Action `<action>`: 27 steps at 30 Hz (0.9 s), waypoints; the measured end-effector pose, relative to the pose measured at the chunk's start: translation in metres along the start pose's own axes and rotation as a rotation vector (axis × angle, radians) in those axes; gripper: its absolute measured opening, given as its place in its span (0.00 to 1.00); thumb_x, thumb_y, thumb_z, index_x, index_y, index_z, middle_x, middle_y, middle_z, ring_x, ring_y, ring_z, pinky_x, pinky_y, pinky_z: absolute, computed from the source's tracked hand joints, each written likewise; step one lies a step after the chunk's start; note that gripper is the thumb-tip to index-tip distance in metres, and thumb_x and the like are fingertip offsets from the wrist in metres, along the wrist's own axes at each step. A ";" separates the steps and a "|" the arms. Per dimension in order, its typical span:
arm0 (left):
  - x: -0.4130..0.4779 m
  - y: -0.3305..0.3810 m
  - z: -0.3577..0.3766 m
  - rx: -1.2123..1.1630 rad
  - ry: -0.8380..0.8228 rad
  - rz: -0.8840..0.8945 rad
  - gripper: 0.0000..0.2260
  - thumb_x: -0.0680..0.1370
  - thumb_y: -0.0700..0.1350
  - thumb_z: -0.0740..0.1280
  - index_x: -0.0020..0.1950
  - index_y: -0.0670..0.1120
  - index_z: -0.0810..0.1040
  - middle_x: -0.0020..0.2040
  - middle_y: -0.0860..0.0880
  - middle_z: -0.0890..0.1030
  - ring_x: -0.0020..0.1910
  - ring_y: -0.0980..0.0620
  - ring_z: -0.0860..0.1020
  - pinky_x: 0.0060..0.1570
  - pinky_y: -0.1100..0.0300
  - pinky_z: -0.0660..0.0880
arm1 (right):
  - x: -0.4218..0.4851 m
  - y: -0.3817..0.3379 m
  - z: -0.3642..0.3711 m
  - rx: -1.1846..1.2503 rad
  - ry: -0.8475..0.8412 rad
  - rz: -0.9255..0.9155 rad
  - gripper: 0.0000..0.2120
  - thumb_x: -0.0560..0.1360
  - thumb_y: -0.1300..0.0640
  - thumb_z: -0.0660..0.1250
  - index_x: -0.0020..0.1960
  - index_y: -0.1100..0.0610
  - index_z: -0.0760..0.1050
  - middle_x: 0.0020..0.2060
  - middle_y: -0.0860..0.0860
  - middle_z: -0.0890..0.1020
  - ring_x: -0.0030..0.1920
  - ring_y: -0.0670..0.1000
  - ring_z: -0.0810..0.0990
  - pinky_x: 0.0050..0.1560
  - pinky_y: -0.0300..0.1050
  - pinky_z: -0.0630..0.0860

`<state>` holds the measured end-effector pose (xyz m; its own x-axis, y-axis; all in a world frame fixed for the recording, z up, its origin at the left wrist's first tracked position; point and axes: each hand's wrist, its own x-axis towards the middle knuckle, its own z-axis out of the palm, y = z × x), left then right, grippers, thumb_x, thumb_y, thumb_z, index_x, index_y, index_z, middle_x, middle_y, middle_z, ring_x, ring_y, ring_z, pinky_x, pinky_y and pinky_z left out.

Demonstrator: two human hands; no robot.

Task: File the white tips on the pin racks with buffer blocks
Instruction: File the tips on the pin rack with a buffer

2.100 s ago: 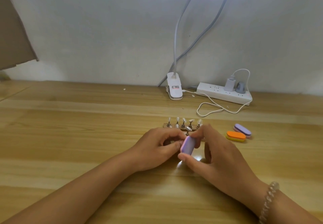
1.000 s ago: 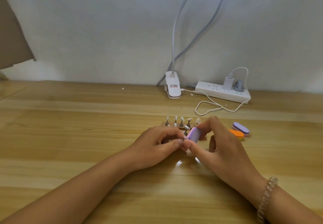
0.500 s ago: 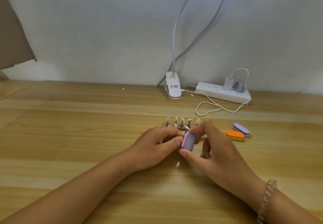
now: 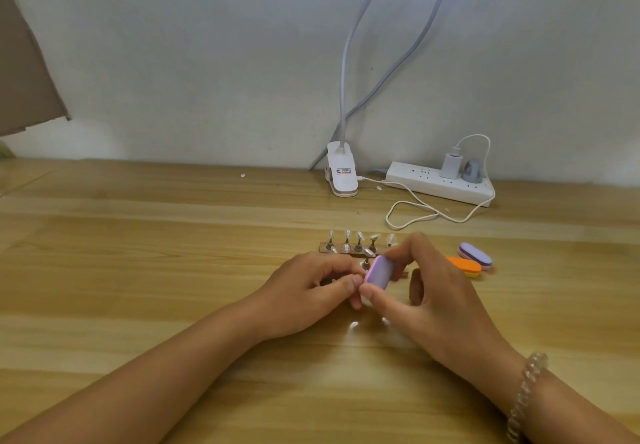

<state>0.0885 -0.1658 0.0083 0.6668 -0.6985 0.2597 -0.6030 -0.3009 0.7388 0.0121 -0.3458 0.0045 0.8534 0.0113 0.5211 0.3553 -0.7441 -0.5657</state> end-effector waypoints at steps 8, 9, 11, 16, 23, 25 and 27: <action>0.000 -0.001 0.001 -0.006 -0.014 0.006 0.10 0.79 0.48 0.61 0.47 0.51 0.82 0.40 0.53 0.83 0.44 0.42 0.79 0.50 0.40 0.73 | 0.001 0.001 -0.001 0.014 0.012 -0.008 0.16 0.68 0.43 0.72 0.49 0.49 0.71 0.42 0.37 0.77 0.36 0.38 0.75 0.34 0.31 0.66; 0.000 -0.002 0.001 -0.003 -0.011 0.003 0.11 0.79 0.48 0.61 0.49 0.48 0.82 0.41 0.51 0.83 0.44 0.41 0.78 0.49 0.39 0.73 | 0.000 0.000 0.000 -0.018 -0.027 -0.042 0.17 0.68 0.41 0.71 0.49 0.48 0.71 0.41 0.39 0.76 0.36 0.41 0.75 0.33 0.33 0.66; 0.000 -0.003 0.001 -0.002 -0.004 0.004 0.12 0.79 0.48 0.61 0.51 0.46 0.83 0.42 0.46 0.82 0.44 0.41 0.77 0.48 0.39 0.73 | -0.002 -0.001 0.001 -0.054 -0.082 -0.075 0.17 0.68 0.39 0.71 0.50 0.46 0.70 0.40 0.40 0.74 0.34 0.43 0.73 0.31 0.35 0.67; 0.000 -0.002 0.000 -0.034 0.001 0.012 0.11 0.79 0.49 0.61 0.47 0.47 0.82 0.39 0.54 0.82 0.44 0.46 0.79 0.49 0.42 0.74 | 0.001 0.001 0.000 -0.008 0.069 0.014 0.18 0.68 0.45 0.75 0.48 0.50 0.70 0.42 0.35 0.77 0.38 0.38 0.76 0.35 0.30 0.67; 0.001 -0.007 0.000 -0.074 0.013 0.001 0.09 0.82 0.43 0.63 0.49 0.47 0.83 0.40 0.54 0.83 0.39 0.60 0.78 0.38 0.64 0.73 | 0.001 0.003 -0.001 0.030 0.006 0.068 0.18 0.67 0.42 0.74 0.48 0.48 0.70 0.42 0.39 0.77 0.35 0.41 0.74 0.35 0.34 0.64; 0.001 -0.006 0.000 -0.137 0.015 -0.022 0.09 0.83 0.39 0.62 0.49 0.47 0.82 0.39 0.55 0.83 0.35 0.63 0.76 0.34 0.67 0.71 | 0.002 0.003 -0.002 0.069 0.106 0.088 0.17 0.68 0.46 0.75 0.48 0.51 0.70 0.41 0.35 0.79 0.35 0.39 0.75 0.35 0.32 0.66; 0.001 -0.006 0.001 -0.175 0.015 -0.029 0.09 0.83 0.38 0.62 0.50 0.44 0.81 0.39 0.55 0.83 0.35 0.62 0.77 0.34 0.65 0.72 | 0.001 0.000 -0.001 0.099 0.106 0.058 0.18 0.68 0.44 0.74 0.49 0.51 0.70 0.41 0.34 0.79 0.35 0.37 0.75 0.35 0.30 0.67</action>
<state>0.0924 -0.1651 0.0037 0.6905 -0.6806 0.2449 -0.4985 -0.2025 0.8429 0.0125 -0.3466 0.0054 0.8304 -0.1048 0.5472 0.3465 -0.6719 -0.6546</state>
